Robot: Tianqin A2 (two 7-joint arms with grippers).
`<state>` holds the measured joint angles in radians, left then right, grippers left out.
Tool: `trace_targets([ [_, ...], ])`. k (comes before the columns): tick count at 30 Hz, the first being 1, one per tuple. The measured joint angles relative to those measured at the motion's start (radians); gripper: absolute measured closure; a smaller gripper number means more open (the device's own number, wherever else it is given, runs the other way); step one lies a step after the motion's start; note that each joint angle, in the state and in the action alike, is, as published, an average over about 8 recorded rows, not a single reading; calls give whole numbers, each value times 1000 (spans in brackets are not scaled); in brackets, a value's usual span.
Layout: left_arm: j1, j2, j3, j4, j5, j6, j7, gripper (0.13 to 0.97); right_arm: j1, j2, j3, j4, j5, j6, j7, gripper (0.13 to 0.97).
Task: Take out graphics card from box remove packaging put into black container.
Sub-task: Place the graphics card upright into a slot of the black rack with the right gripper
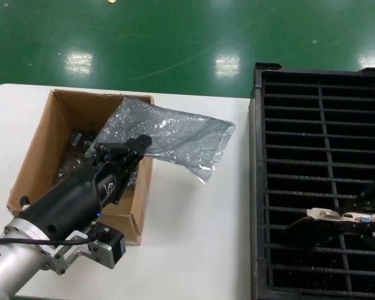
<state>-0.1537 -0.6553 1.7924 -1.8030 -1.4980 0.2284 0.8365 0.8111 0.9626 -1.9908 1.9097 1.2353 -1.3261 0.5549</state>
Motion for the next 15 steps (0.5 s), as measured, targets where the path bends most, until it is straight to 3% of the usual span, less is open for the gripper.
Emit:
trace_targets([
  [15, 0, 0, 0, 0, 0, 0, 0, 957, 12, -35, -23, -32, -30, -11, -35, 908],
])
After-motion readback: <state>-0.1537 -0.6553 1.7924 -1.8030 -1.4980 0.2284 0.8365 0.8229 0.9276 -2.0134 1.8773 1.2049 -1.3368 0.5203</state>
